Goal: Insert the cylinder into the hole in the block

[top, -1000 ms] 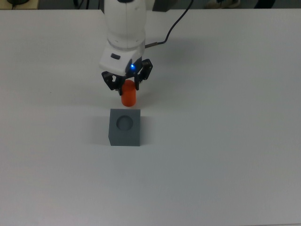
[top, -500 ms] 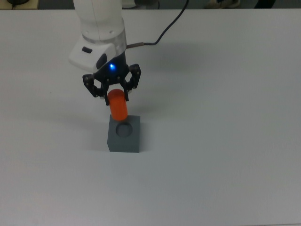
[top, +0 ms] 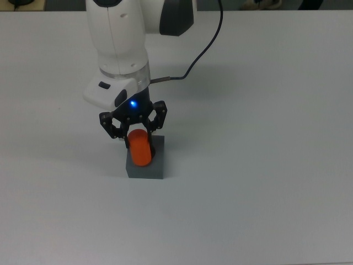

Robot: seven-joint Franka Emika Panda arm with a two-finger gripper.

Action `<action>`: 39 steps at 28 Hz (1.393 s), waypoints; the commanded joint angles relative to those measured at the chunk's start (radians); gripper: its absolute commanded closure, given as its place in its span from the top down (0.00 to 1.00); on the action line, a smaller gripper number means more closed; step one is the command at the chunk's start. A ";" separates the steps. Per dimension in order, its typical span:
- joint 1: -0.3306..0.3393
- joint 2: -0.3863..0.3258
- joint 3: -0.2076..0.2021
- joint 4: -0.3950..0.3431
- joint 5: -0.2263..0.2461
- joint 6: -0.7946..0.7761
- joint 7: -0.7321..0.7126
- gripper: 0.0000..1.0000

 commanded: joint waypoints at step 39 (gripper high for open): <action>-0.008 -0.034 0.018 0.003 0.005 -0.166 -0.006 1.00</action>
